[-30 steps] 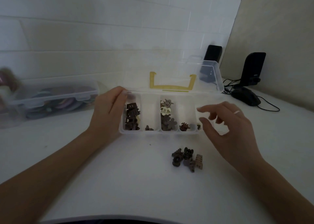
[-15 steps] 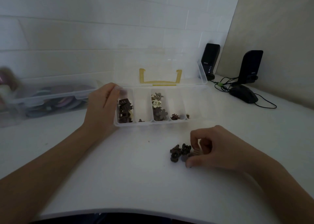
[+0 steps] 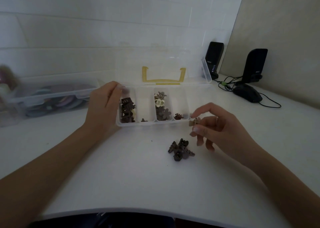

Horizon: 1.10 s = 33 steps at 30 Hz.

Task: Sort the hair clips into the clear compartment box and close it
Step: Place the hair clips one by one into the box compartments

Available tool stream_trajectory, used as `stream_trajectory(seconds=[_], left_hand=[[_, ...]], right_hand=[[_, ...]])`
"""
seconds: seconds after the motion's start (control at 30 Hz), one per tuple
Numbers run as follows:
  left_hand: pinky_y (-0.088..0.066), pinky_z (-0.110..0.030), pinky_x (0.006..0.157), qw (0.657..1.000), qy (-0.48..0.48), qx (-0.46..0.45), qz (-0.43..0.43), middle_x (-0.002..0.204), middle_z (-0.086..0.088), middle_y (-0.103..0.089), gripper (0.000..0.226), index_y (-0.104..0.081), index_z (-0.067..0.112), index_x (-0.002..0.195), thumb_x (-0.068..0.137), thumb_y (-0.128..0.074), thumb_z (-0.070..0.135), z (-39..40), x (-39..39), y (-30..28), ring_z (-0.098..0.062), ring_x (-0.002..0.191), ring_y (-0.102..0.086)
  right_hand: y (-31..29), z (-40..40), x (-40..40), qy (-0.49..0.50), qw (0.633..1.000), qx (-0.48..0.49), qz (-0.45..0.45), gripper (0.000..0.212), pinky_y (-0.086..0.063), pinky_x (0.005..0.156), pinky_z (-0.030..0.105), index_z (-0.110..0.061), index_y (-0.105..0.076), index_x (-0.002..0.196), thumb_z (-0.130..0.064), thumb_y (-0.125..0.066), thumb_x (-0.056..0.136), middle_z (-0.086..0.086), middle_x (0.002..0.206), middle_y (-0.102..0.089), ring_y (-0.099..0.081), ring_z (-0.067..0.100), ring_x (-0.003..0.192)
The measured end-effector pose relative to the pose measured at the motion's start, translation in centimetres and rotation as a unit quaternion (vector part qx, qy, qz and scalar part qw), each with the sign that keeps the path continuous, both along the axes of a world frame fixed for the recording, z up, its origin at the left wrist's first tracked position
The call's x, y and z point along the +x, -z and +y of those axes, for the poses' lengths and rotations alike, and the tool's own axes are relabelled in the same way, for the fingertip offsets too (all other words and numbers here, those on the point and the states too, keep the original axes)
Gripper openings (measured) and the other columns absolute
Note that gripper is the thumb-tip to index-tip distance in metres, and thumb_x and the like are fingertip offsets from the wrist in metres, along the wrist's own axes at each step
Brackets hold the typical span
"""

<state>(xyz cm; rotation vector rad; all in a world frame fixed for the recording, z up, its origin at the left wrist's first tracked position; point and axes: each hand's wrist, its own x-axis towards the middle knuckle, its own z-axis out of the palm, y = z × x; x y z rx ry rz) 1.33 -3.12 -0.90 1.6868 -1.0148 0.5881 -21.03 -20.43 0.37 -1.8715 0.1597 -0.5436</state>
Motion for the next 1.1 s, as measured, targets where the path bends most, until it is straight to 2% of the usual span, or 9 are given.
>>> stream_trajectory(seconds=[0.17,0.27,0.47,0.67,0.77,0.9,0.93,1.03,1.1], left_hand=[[-0.034,-0.02,0.061,1.0,0.003,0.001,0.002,0.069,-0.015,-0.056,0.031,-0.057,-0.002,0.078,0.096,-0.039,0.015,0.0,0.2,0.1,-0.019,0.064,-0.047],[-0.031,-0.014,0.06,1.0,-0.007,0.005,-0.013,0.067,-0.015,-0.053,0.03,-0.056,-0.002,0.076,0.097,-0.04,0.013,0.1,0.1,0.0,-0.02,0.064,-0.045],[-0.032,-0.017,0.06,1.0,0.007,0.004,-0.012,0.067,-0.019,-0.055,0.029,-0.057,-0.003,0.078,0.097,-0.04,0.011,0.1,0.1,0.0,-0.024,0.066,-0.048],[-0.033,-0.02,0.059,1.0,0.01,0.006,-0.018,0.064,-0.018,-0.053,0.029,-0.054,0.0,0.075,0.097,-0.039,0.012,0.1,-0.4,0.0,-0.021,0.062,-0.046],[-0.033,-0.019,0.059,0.999,0.011,0.011,-0.03,0.064,-0.017,-0.054,0.032,-0.056,-0.003,0.078,0.097,-0.038,0.014,0.2,-0.7,0.0,-0.021,0.062,-0.046],[-0.039,-0.033,0.062,0.999,0.015,0.011,-0.032,0.069,-0.017,-0.06,0.04,-0.06,-0.002,0.083,0.097,-0.034,0.025,0.3,-0.8,0.0,-0.021,0.065,-0.051],[-0.04,-0.033,0.062,0.999,0.014,0.012,-0.031,0.069,-0.015,-0.06,0.04,-0.06,-0.001,0.083,0.097,-0.033,0.025,0.3,-0.9,0.0,-0.018,0.065,-0.052],[-0.035,-0.012,0.061,1.0,0.004,0.02,-0.024,0.068,0.003,-0.058,0.033,-0.062,0.005,0.084,0.097,-0.036,0.02,0.3,-1.2,-0.1,0.0,0.067,-0.053],[-0.033,-0.009,0.062,0.999,-0.001,0.025,-0.021,0.069,0.007,-0.057,0.032,-0.063,0.007,0.087,0.097,-0.036,0.019,0.3,-1.1,-0.1,0.001,0.069,-0.053]], right_hand=[[0.7,-0.1,0.4,0.005,1.0,-0.014,-0.015,0.023,-0.051,0.047,0.025,-0.012,-0.066,0.095,0.003,-0.069,0.077,0.009,0.072,-0.066,-0.065,0.021,0.06],[0.8,-0.2,0.4,0.017,0.999,-0.038,-0.03,0.028,-0.054,0.053,0.025,-0.013,-0.066,0.101,0.007,-0.065,0.08,0.011,0.079,-0.067,-0.068,0.022,0.067],[0.7,-0.4,0.3,0.08,0.992,-0.064,-0.067,0.03,-0.056,0.052,0.028,-0.018,-0.067,0.105,0.001,-0.064,0.083,0.006,0.082,-0.066,-0.067,0.017,0.064],[0.6,-0.3,0.2,0.137,0.981,-0.112,-0.082,0.033,-0.054,0.052,0.02,-0.025,-0.067,0.108,-0.004,-0.066,0.083,-0.004,0.09,-0.064,-0.063,0.012,0.071],[0.9,0.1,0.2,0.143,0.976,-0.149,-0.075,0.035,-0.056,0.056,0.027,-0.029,-0.066,0.11,-0.006,-0.065,0.084,-0.008,0.094,-0.063,-0.062,0.013,0.075],[1.1,0.5,0.3,0.152,0.968,-0.185,-0.075,0.035,-0.055,0.059,0.031,-0.036,-0.062,0.109,-0.01,-0.063,0.085,-0.018,0.094,-0.062,-0.062,0.015,0.077],[1.1,0.5,0.2,0.16,0.965,-0.189,-0.08,0.037,-0.054,0.059,0.028,-0.037,-0.061,0.107,-0.007,-0.063,0.085,-0.018,0.095,-0.062,-0.062,0.015,0.077],[0.9,0.2,0.2,0.202,0.952,-0.21,-0.095,0.037,-0.05,0.058,0.02,-0.034,-0.058,0.101,-0.002,-0.064,0.083,-0.015,0.095,-0.062,-0.061,0.014,0.078],[0.8,0.0,0.1,0.23,0.941,-0.226,-0.1,0.034,-0.049,0.059,0.019,-0.032,-0.056,0.099,-0.004,-0.066,0.082,-0.017,0.094,-0.062,-0.06,0.011,0.078]])
